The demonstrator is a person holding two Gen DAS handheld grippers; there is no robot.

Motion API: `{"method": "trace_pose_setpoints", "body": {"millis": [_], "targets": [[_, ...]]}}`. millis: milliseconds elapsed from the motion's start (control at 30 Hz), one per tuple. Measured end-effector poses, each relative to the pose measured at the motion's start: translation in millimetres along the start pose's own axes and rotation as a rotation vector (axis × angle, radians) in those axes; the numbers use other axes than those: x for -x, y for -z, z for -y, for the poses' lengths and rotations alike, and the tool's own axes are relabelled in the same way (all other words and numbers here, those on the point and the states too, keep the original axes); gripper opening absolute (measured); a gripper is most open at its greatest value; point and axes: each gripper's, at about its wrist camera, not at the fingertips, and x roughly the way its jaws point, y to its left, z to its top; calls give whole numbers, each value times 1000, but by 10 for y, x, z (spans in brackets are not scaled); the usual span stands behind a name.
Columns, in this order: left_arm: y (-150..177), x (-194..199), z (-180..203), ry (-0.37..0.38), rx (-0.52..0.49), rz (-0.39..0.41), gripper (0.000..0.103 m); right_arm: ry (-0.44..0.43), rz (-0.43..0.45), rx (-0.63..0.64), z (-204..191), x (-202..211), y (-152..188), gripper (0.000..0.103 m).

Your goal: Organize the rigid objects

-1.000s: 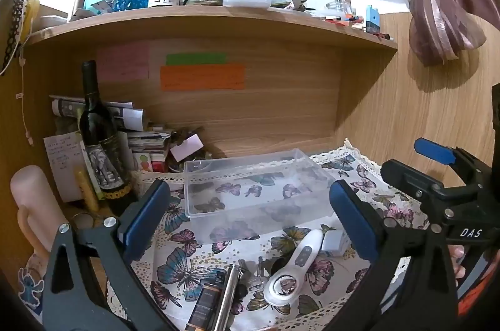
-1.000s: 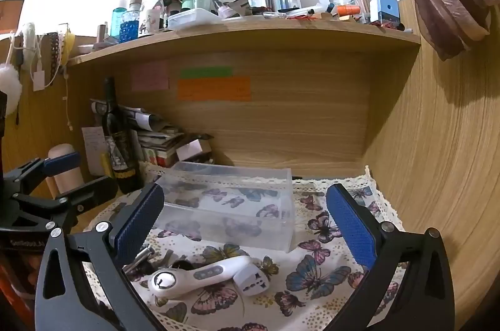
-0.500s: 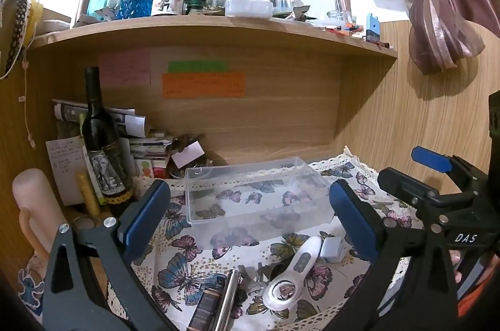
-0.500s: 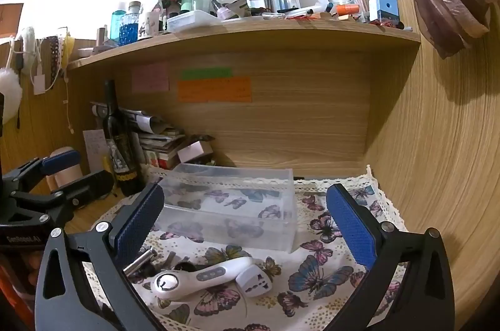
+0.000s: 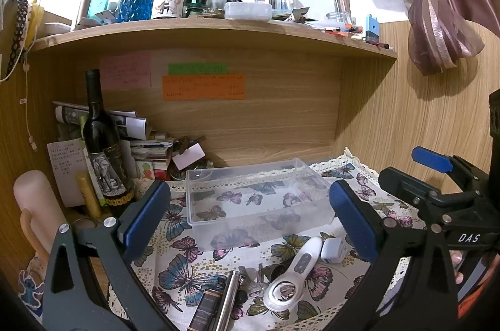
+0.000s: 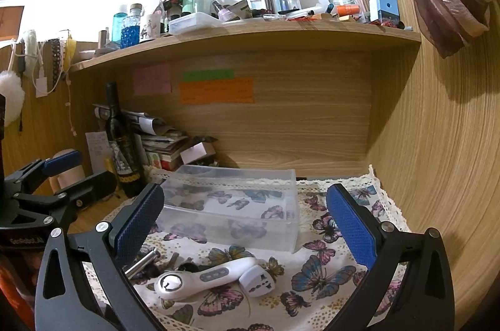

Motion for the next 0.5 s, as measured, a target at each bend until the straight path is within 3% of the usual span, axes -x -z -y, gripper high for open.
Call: {"method": "trace_pose_setpoints", "body": {"millis": [500], "targets": [[2, 2, 4, 0, -1, 3, 103, -6, 1, -3, -19, 7, 5, 103]]}}
